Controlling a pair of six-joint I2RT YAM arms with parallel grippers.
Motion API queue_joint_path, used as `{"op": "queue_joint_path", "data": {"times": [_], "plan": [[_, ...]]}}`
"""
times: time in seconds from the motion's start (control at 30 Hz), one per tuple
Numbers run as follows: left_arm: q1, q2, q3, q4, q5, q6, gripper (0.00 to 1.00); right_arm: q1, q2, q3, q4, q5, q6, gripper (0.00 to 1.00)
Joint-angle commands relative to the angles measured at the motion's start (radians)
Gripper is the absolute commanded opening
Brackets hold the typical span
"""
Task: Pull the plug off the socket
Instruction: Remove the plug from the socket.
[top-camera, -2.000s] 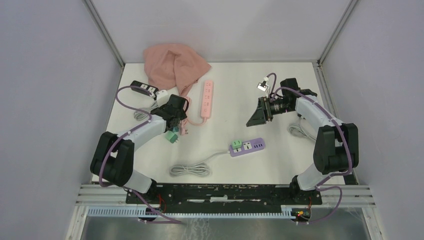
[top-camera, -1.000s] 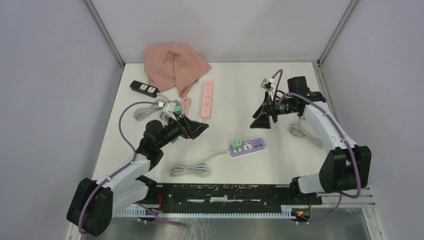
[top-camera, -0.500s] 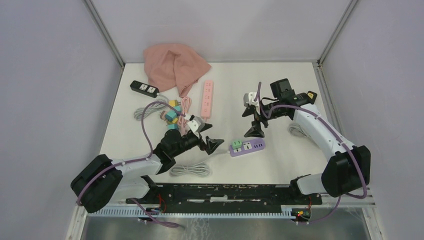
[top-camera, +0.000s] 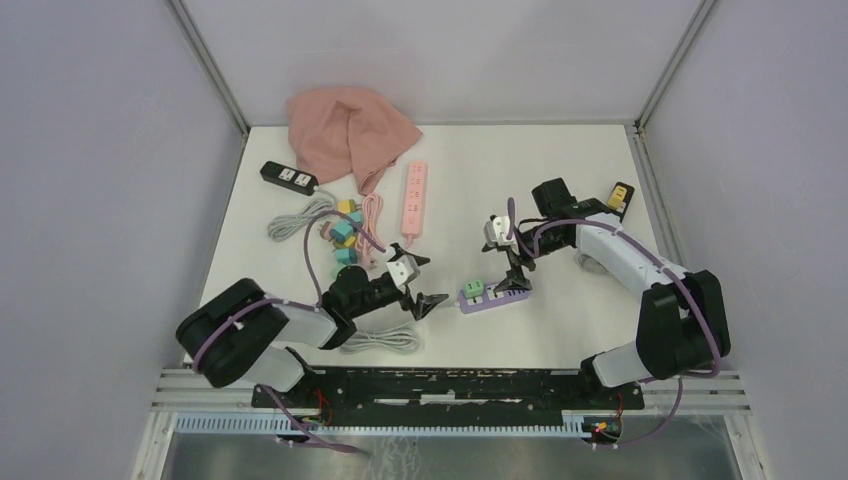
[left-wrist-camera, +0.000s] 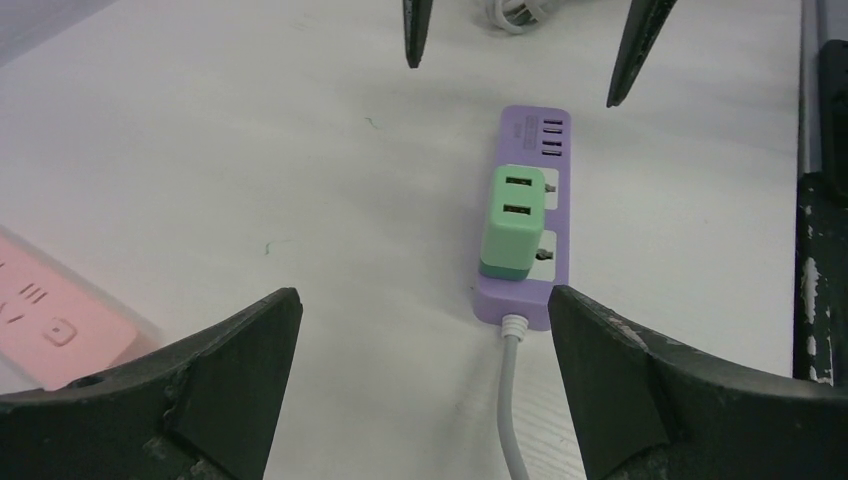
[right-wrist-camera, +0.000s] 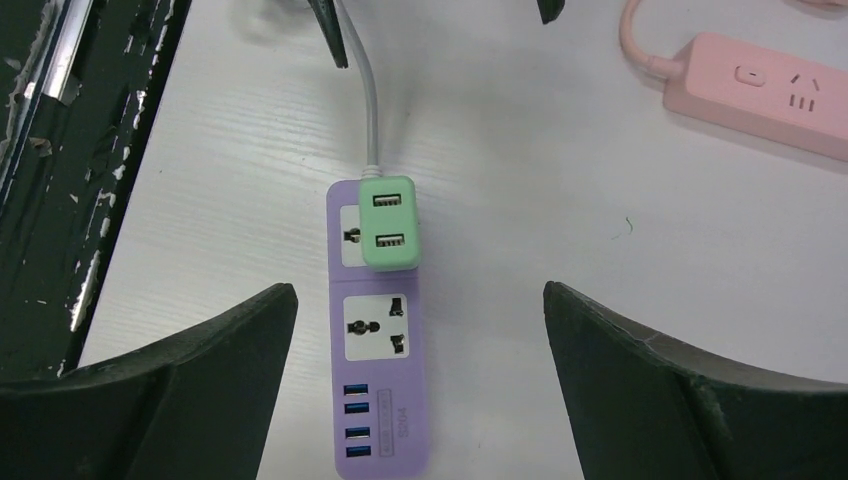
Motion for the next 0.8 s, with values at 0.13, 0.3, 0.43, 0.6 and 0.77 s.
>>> {"op": "queue_joint_path", "data": {"times": [0.13, 0.3, 0.43, 0.6, 0.77], "plan": [[-0.005, 0.355, -0.056, 0.656, 0.236, 0.056, 0.95, 0.098, 0.025, -0.040, 0.140, 0.072, 0.049, 0.89], [-0.010, 0.369, -0.035, 0.609, 0.256, 0.087, 0.95, 0.159, 0.050, -0.078, 0.194, 0.132, 0.056, 0.78], [-0.031, 0.403, -0.012, 0.575, 0.281, 0.132, 0.93, 0.208, 0.073, -0.071, 0.193, 0.197, 0.051, 0.65], [-0.061, 0.428, 0.047, 0.466, 0.247, 0.159, 0.92, 0.232, 0.067, -0.084, 0.195, 0.184, 0.038, 0.56], [-0.078, 0.465, 0.088, 0.412, 0.223, 0.164, 0.93, 0.236, 0.061, -0.084, 0.193, 0.209, 0.036, 0.39]]}}
